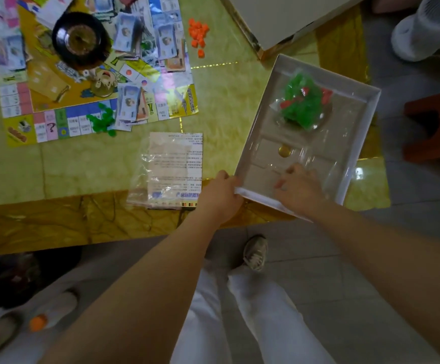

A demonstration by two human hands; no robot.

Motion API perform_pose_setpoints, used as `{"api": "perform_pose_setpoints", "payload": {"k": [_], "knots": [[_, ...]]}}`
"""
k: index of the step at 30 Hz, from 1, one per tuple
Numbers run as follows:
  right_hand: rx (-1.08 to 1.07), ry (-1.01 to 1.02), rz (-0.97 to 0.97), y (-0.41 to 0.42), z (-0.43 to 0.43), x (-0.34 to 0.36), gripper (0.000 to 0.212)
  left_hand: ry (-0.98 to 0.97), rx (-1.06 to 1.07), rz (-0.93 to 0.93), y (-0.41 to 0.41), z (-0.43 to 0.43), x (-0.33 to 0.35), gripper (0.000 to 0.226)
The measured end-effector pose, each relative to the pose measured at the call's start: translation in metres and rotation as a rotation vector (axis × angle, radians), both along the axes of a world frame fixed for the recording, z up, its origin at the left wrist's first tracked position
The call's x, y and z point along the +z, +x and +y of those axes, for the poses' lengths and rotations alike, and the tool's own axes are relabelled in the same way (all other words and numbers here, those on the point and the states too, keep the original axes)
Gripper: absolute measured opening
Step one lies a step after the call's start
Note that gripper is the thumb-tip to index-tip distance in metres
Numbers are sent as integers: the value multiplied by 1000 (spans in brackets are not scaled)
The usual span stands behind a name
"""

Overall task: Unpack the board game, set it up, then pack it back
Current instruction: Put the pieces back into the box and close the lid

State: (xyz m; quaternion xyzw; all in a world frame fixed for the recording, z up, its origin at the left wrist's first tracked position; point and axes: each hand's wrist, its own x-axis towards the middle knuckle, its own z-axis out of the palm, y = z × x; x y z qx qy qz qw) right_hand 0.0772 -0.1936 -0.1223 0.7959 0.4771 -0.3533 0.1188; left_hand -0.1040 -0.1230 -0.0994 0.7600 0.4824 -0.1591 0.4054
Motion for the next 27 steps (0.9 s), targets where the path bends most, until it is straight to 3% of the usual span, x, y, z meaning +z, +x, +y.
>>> {"api": "perform_pose_setpoints", "payload": {"k": [3,6,10,13,16,18,23,27], "knots": [[-58,56,-163,-17,6,1,36,-47,-44,-61,-19,2,-4,36],[-48,305,-330,-45,18,10,21,84,52,-63,-45,8,-10,31],[-190,547,164,-94,55,18,27,244,64,126,-87,23,-21,49],[-243,443,277,-136,86,7,38,207,55,209,-118,34,-30,57],[-406,165,225,-165,104,-12,57,207,89,164,-137,43,-33,56],[-508,84,192,-179,109,-24,65,220,83,135,-145,49,-33,53],[-581,78,107,-203,120,-49,54,205,76,68,-158,63,-33,52],[-693,229,157,-205,115,-42,36,201,53,64,-161,65,-35,53]]}}
